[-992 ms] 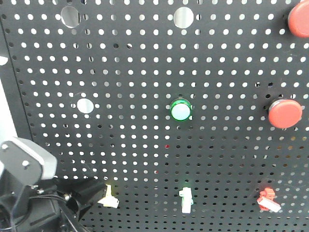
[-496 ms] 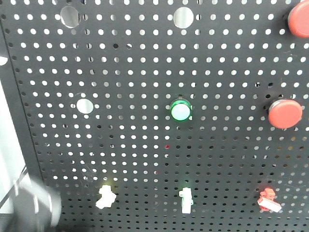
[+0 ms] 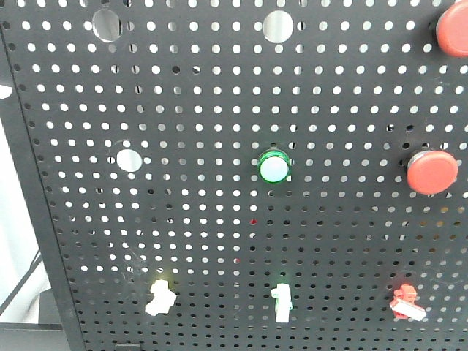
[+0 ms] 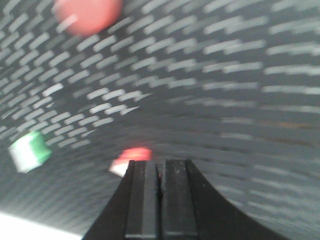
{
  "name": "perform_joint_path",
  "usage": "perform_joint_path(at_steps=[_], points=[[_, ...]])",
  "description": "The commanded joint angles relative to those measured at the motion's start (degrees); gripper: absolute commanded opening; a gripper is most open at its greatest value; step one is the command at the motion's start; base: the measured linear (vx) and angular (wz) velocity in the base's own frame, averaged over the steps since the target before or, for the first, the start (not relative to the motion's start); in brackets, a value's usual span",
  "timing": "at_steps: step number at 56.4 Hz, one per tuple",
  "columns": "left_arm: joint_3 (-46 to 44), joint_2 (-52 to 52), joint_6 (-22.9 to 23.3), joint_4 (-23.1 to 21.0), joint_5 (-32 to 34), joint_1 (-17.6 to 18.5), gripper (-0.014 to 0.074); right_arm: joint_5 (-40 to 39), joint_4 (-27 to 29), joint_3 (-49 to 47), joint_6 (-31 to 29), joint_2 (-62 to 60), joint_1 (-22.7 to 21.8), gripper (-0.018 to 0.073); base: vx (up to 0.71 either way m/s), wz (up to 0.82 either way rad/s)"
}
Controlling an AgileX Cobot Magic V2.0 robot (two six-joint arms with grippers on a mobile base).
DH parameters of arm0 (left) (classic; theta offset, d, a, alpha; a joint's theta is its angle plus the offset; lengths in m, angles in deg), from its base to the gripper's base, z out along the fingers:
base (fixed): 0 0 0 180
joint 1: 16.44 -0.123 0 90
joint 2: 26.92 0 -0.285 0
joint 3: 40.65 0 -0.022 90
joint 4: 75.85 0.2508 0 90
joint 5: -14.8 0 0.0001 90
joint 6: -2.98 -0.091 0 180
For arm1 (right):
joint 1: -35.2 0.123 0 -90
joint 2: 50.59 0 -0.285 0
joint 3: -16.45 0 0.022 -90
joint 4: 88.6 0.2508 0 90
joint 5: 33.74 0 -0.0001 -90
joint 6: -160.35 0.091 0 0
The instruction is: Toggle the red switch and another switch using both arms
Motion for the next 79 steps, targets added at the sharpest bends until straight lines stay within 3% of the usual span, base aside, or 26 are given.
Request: perform_joint_path(at_steps=[1,8,25,59,70,79], points=[[-0.27,-5.70,0.26,-0.62,2.39,0.20,0.0003,-1.51,13.97,-1.75,-13.18,5.79,0.02,-0.0006,0.00,0.00],[0.98,-11.62,-0.56,0.14,1.53,0.13,0.0003,0.17,25.12,-1.75,-24.65,12.25,0.02,-0.0006,0.00,0.00],[4.00,-14.67,-1.86,1.52,4.98,0.13,0.0003,3.30,36.93,-1.75,-34.30,20.73,0.02,-0.0006,0.00,0.00],[3.99,-14.67,-1.86,1.52,5.75,0.13,0.0003,4.71,37.48,-1.75,-36.35,29.09,0.02,-0.0006,0.00,0.00],[3.99,-14.67,-1.86,1.52,5.70,0.13,0.0003,8.76,33.49,-1.75,-34.25,33.26,0.02,-0.0006,0.00,0.00],[3.99,-14.67,-1.86,1.52,5.45,0.13,0.0003,8.97,27.11,-1.75,-31.14,33.89,0.02,-0.0006,0.00,0.00]])
